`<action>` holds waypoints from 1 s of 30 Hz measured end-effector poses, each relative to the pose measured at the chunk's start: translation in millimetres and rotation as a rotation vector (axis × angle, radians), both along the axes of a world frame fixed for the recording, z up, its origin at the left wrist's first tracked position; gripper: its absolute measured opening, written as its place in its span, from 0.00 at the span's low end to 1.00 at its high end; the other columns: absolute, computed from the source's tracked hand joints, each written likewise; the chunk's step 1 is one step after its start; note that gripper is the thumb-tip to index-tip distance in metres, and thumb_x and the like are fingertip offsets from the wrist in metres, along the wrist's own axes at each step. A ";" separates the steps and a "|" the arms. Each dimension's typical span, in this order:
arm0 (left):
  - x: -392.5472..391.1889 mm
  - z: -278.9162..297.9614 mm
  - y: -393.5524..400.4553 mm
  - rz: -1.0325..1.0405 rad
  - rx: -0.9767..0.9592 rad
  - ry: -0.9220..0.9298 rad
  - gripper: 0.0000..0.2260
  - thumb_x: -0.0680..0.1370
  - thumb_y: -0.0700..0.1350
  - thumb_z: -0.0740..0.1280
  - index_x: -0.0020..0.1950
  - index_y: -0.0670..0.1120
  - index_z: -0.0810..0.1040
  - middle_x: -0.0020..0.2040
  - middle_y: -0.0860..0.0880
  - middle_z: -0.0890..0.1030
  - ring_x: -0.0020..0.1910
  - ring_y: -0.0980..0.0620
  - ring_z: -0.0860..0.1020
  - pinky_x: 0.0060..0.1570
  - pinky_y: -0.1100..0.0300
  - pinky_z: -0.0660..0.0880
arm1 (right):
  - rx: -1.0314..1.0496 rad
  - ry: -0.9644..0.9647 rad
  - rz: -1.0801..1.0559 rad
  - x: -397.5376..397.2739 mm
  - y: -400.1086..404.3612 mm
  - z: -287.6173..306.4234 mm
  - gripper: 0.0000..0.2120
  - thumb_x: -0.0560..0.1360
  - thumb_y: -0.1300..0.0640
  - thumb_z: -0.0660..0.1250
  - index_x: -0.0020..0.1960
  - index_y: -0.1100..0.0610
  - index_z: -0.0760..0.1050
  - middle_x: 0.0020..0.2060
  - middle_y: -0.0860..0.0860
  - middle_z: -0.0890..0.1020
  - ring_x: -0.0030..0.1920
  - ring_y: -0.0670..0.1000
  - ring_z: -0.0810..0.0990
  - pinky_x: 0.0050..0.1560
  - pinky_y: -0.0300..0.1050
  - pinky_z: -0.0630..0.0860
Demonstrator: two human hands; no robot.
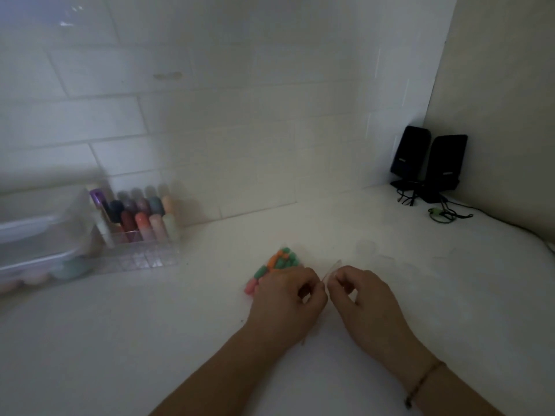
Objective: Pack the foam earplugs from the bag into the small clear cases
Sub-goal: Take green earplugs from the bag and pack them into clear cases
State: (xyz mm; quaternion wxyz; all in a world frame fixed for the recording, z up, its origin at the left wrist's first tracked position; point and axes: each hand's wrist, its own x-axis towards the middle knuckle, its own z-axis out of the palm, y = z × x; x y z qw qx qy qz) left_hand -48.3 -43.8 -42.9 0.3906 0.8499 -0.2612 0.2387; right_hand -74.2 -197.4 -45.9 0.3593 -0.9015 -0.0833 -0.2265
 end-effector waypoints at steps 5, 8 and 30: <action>-1.0 0.9 -2.1 -0.008 -0.015 0.015 0.10 0.71 0.49 0.64 0.30 0.54 0.67 0.24 0.59 0.67 0.25 0.61 0.67 0.29 0.64 0.66 | 0.005 0.006 -0.010 -0.3 1.5 2.0 0.13 0.69 0.40 0.53 0.31 0.46 0.63 0.28 0.45 0.73 0.33 0.45 0.72 0.34 0.42 0.66; 0.2 0.7 -0.3 0.039 -0.095 0.058 0.11 0.71 0.49 0.64 0.29 0.51 0.68 0.23 0.57 0.67 0.24 0.60 0.67 0.28 0.62 0.66 | 0.001 0.026 -0.039 -1.2 -1.8 4.0 0.13 0.71 0.46 0.60 0.29 0.46 0.63 0.27 0.45 0.72 0.31 0.44 0.71 0.33 0.41 0.64; 2.7 23.6 20.3 0.087 -0.138 -0.037 0.10 0.72 0.51 0.61 0.33 0.49 0.74 0.28 0.52 0.74 0.28 0.54 0.72 0.29 0.56 0.71 | -0.001 0.347 -0.060 -19.5 -2.8 32.2 0.10 0.67 0.50 0.69 0.44 0.43 0.68 0.28 0.43 0.80 0.31 0.42 0.76 0.33 0.41 0.70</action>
